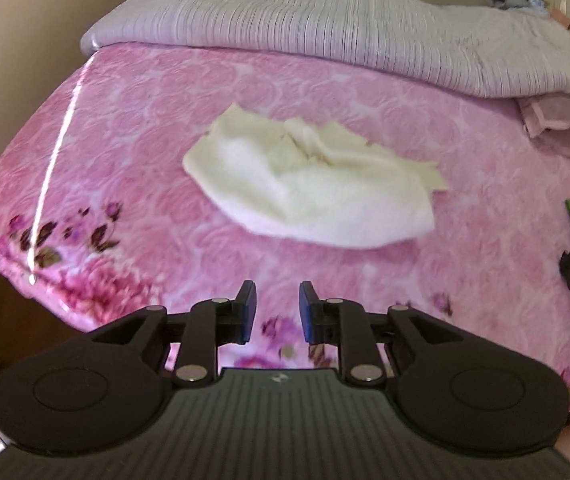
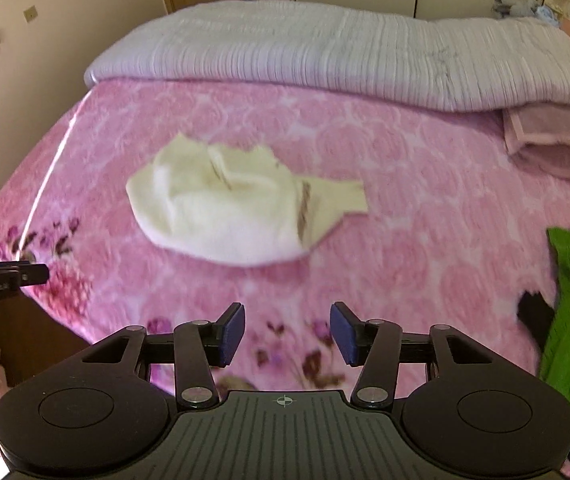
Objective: Fold clothes
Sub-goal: 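Open both grippers and approach the crumpled cream sweater on the bed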
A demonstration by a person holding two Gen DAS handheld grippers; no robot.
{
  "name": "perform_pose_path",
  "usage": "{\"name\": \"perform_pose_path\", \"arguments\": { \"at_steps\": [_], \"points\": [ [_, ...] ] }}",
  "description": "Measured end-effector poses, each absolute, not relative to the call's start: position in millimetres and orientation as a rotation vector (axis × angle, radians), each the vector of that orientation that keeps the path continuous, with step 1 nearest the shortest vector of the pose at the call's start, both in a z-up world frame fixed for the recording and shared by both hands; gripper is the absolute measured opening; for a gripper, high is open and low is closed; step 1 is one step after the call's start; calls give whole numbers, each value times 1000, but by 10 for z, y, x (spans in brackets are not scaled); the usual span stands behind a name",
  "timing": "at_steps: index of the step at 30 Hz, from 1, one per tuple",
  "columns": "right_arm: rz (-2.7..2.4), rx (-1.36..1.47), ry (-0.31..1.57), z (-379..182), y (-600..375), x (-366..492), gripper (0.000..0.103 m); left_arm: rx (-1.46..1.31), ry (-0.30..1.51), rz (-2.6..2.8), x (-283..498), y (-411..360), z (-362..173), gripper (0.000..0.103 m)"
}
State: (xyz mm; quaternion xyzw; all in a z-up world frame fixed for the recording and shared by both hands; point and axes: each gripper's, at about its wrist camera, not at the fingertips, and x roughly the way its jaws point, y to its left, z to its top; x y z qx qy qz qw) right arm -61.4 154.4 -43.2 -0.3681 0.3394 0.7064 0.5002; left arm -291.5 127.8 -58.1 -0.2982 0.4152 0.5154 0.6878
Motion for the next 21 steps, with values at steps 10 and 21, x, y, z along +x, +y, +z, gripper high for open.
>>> {"name": "perform_pose_path", "arguments": {
  "at_steps": [10,21],
  "points": [
    [1735,-900,837,-522,1034,-448,51,-661,915,1239,-2967,559,-477,25],
    [1764,-869,820,-455,963,-412,51,-624,895,1267,-3044,388,-345,29]
  ]
}}
